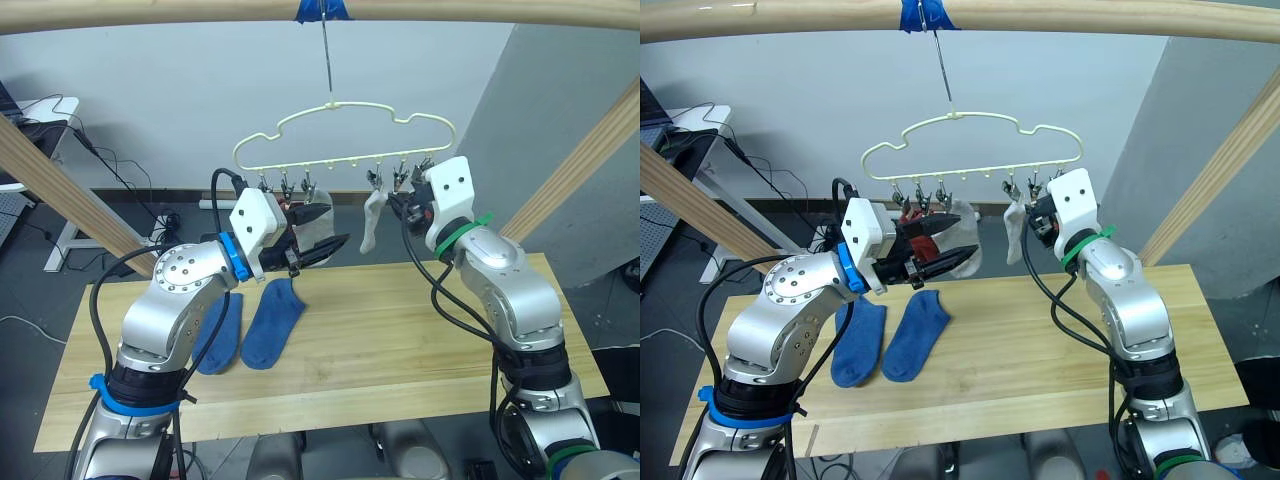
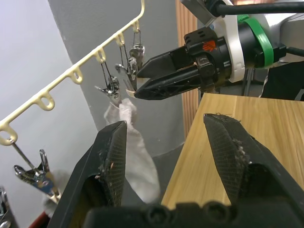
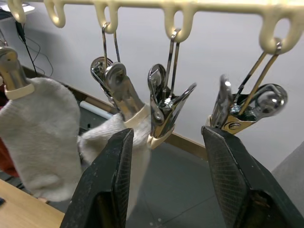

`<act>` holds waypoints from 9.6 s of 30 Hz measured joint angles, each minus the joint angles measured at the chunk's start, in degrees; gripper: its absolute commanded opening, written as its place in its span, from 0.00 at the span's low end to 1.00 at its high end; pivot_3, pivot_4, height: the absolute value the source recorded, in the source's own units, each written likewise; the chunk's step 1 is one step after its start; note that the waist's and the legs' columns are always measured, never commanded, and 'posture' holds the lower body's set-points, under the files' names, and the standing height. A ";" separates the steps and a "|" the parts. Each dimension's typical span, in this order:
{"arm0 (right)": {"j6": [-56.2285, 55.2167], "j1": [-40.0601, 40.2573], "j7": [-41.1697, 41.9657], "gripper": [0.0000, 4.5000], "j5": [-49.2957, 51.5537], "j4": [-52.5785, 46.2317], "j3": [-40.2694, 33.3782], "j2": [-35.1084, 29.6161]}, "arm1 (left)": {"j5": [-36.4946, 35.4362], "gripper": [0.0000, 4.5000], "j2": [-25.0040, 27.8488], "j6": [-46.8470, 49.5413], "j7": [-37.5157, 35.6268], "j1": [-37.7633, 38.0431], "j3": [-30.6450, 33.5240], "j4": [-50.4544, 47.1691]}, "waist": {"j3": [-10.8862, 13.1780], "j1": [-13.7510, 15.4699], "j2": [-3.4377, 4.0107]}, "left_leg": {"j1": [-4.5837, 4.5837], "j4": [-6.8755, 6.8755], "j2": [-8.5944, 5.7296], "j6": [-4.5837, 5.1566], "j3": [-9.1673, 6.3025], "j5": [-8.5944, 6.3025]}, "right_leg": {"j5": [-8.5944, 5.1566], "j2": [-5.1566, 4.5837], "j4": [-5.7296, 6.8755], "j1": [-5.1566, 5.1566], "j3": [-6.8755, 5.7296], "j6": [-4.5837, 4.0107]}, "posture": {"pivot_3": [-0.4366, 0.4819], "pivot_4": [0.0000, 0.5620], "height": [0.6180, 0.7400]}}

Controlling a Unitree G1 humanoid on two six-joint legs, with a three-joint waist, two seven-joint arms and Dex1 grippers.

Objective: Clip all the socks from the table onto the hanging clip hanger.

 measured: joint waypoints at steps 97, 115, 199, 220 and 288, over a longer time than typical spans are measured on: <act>-6.09 -4.29 -3.41 0.27 -6.58 7.78 3.28 8.37 | 1.18 0.63 -0.06 0.31 0.20 1.78 -1.18 -0.61 | -0.01 -0.01 0.01 | 0.01 0.06 0.00 0.00 -0.01 0.00 | 0.01 -0.02 0.10 -0.01 -0.03 -0.02 | 0.32 0.42 1.00; -7.73 -5.14 -4.09 0.27 -6.65 8.23 2.16 8.82 | 1.20 0.63 -0.05 0.23 0.11 2.25 -1.71 -0.61 | -0.01 -0.01 0.01 | 0.01 0.06 0.00 -0.01 -0.02 0.01 | 0.01 -0.02 0.12 -0.01 -0.02 -0.02 | 0.32 0.42 1.00; -7.99 -5.83 -3.15 0.35 -6.18 10.89 1.58 10.82 | 1.19 0.63 -0.05 0.43 0.26 2.51 -2.33 -2.02 | -0.01 -0.01 0.01 | 0.01 0.08 0.00 -0.01 -0.02 0.01 | 0.02 -0.02 0.15 -0.01 -0.03 -0.02 | 0.33 0.41 1.00; -10.00 -6.97 -2.78 0.03 -6.18 13.12 1.66 11.95 | 1.80 0.63 -0.06 0.64 1.89 5.32 -2.32 -2.28 | -0.02 -0.02 0.02 | 0.02 0.08 0.00 -0.01 -0.02 0.01 | 0.02 -0.02 0.16 -0.01 -0.03 -0.02 | 0.33 0.42 1.00; -7.92 -8.17 -2.65 0.02 -5.93 12.61 0.97 12.02 | 6.51 0.00 -30.79 3.72 15.42 7.10 -7.28 15.23 | -0.03 -0.19 0.03 | 0.13 0.07 -0.03 0.02 0.07 0.02 | 0.03 -0.03 0.15 0.08 0.06 -0.02 | 0.27 0.45 1.00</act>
